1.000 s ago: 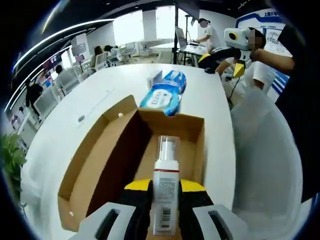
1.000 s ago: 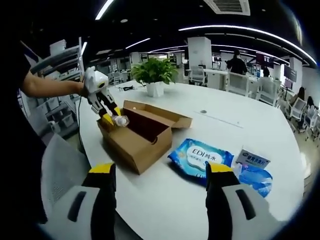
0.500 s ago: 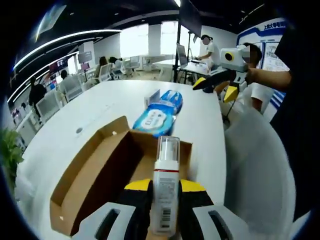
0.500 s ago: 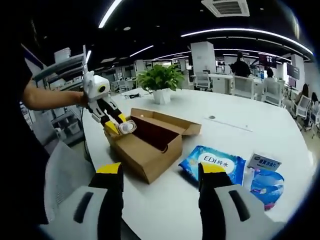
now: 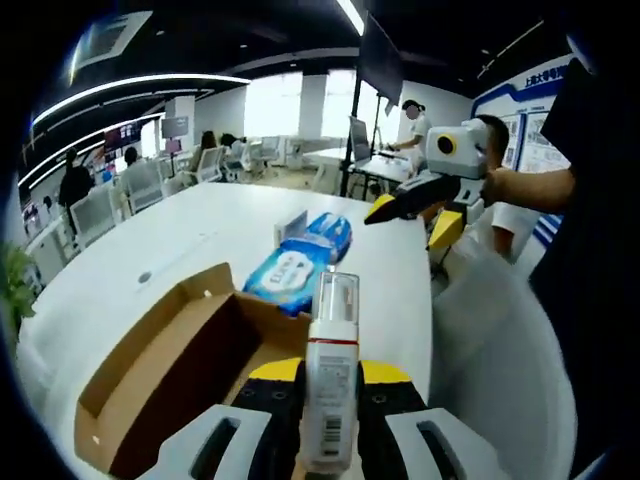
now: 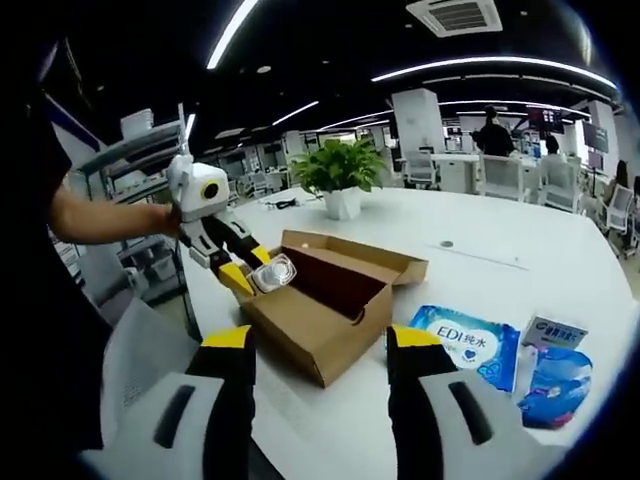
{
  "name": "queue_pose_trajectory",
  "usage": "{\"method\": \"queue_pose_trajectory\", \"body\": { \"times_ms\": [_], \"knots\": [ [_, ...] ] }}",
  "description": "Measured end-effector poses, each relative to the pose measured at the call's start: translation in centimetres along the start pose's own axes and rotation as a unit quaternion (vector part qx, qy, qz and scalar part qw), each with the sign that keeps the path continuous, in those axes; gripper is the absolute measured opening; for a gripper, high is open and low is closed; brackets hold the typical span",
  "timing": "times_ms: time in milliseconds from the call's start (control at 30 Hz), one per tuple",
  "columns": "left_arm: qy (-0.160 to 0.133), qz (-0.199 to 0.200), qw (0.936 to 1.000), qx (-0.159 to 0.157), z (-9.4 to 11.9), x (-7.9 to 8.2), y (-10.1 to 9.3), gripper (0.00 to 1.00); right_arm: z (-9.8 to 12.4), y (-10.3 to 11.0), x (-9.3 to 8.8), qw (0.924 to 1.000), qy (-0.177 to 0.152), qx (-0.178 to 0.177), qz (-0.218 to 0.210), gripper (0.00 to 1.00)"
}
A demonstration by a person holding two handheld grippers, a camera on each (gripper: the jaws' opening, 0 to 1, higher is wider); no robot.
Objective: Operate the shoe box by opening the lid, removing the specified soft item, and placing it in the target area until the item is outside and the box remains undamaged.
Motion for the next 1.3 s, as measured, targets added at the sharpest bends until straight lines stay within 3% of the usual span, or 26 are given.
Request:
{"method": "queue_pose_trajectory", "body": {
  "times_ms": [400,833,1167,1300],
  "knots": [
    [-0.049,0.013,0.9983,-0.027,-0.5,0.4,-2.0,0.19,-1.2,1.9,0.8,0.9991,-0.015,0.038,0.008,0.41],
    [-0.071,0.017,0.9966,-0.039,-0.6,0.2,-3.1,0.19,-3.1,3.6,1.1,0.9968,-0.015,0.074,0.025,0.36],
    [-0.086,0.022,0.9947,-0.051,-1.3,0.0,-4.3,0.20,-4.1,3.9,1.7,0.9944,-0.041,0.098,-0.001,0.29],
    [-0.107,0.026,0.9919,-0.062,-1.3,0.2,-4.6,0.20,-4.2,4.1,1.8,0.9928,-0.050,0.108,-0.014,0.27]
  ]
}}
Point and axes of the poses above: the point that each gripper's makers call its tool centre point, and the gripper's own axes: z roughly backward along the fingers, y roughly to its left, x roughly out of its top, the point moved 9 cm from there along z, roughly backward along the fingers, and after that the axes turned 15 degrees about y, right-handed, at the moved point
